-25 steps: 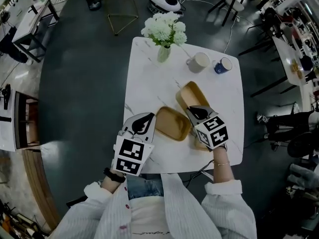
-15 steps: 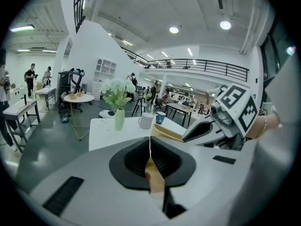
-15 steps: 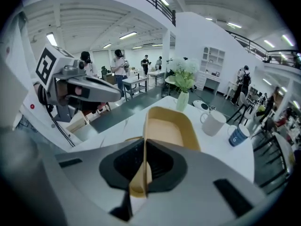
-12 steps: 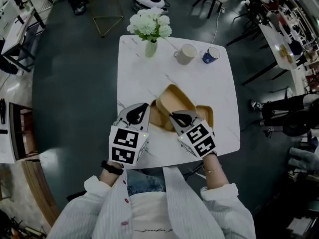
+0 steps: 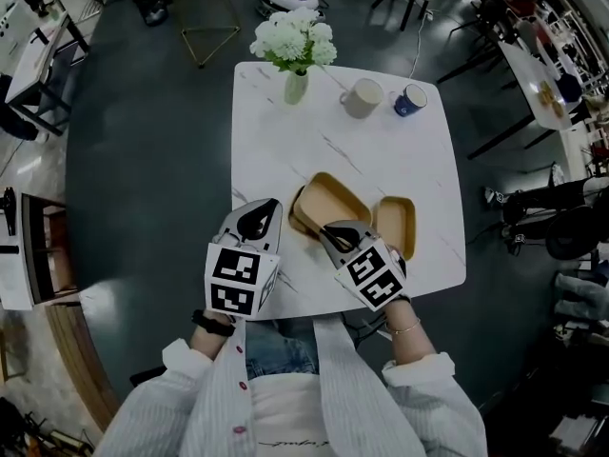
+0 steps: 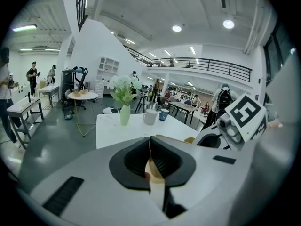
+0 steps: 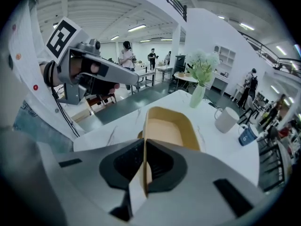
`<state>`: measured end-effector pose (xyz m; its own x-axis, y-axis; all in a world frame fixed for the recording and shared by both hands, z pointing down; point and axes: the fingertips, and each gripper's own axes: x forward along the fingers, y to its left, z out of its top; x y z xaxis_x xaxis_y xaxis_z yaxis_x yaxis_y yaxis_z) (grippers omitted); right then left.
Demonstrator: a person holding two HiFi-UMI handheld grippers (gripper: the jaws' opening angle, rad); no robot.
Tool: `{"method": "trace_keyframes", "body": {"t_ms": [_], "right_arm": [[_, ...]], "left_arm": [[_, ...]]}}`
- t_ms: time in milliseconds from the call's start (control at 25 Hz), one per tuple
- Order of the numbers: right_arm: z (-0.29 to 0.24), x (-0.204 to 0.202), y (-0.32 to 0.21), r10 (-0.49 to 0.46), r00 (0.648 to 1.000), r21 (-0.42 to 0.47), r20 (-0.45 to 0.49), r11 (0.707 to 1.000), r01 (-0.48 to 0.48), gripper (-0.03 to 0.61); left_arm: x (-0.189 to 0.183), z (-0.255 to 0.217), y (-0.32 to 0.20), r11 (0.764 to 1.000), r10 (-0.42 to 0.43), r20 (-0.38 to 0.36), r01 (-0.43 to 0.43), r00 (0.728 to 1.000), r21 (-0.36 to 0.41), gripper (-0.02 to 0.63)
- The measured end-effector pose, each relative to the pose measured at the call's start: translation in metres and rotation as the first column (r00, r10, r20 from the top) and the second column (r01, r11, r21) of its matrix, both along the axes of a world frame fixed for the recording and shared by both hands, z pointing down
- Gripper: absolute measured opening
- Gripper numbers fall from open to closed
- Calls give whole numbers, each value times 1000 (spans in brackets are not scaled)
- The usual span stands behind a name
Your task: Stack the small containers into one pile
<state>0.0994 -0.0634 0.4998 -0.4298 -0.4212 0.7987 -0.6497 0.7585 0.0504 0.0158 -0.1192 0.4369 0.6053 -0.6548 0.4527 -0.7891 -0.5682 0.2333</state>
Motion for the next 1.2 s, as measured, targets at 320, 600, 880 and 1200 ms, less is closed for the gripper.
{"method": "trace_keyframes", "body": {"t_ms": [320,600,880,1200], "right_arm": [[23,-4,3,-63,995,0,-82,998,63,23],[37,-5,6,-86,988,1,-127,996,87,23],[47,-5,11,-158,962,18,-224,986,166,23],[61,-7,15,-120,974,-10,-193,993,121,25]], "left_arm": [[-11,12,12,1000,-3,17,4,1000,-26,21],[-15,21,16,999,5,26,-4,1000,-48,21],[-12,26,18,998,29,30,-27,999,-65,21],[-12,33,19,996,38,35,-35,999,-85,21]]}}
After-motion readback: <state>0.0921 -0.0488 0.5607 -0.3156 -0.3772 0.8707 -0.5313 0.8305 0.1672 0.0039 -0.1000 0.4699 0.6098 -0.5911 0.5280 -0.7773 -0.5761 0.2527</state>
